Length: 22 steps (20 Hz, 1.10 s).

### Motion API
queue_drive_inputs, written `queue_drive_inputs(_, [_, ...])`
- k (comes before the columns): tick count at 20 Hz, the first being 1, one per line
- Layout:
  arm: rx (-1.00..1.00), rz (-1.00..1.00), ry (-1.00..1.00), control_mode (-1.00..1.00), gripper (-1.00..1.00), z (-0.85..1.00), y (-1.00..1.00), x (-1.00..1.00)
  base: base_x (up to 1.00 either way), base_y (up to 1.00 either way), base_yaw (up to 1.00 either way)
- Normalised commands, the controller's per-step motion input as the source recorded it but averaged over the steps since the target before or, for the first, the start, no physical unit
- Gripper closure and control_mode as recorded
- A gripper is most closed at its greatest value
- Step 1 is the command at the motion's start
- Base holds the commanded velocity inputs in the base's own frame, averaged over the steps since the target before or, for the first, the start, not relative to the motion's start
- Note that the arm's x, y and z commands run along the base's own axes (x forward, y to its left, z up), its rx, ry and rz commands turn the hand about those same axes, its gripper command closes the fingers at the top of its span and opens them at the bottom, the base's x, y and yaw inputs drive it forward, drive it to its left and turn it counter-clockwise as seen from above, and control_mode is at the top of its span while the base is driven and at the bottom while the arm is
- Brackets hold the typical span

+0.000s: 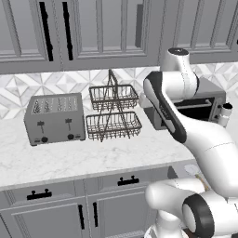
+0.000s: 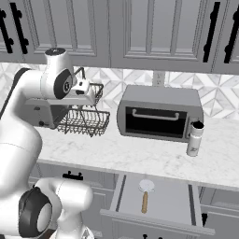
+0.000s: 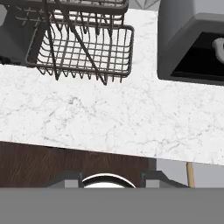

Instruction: Pick the pizza cutter from the drawer and place it on the counter.

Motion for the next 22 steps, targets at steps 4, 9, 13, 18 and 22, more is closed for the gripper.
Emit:
queue_drive_inputs(4, [0.00, 0.00, 0.00, -1.00, -1.00, -0.02, 0.00, -0.15, 0.00, 0.00, 0.00])
queue_drive_inputs(9, [0.00, 0.00, 0.00, -1.00, -1.00, -0.02, -0.15, -0.39, 0.00, 0.00, 0.00])
queue_drive_inputs(13, [0.00, -0.01, 0.07, -1.00, -1.00, -0.09, -0.93, -0.18, 0.00, 0.00, 0.00])
queue_drive_inputs(18, [0.00, -0.07, 0.18, -1.00, -1.00, -0.14, -1.00, 0.01, 0.00, 0.00, 0.00])
queue_drive_inputs(22, [0.01, -0.09, 0.17, -1.00, -1.00, -0.39, -1.00, 0.02, 0.00, 0.00, 0.00])
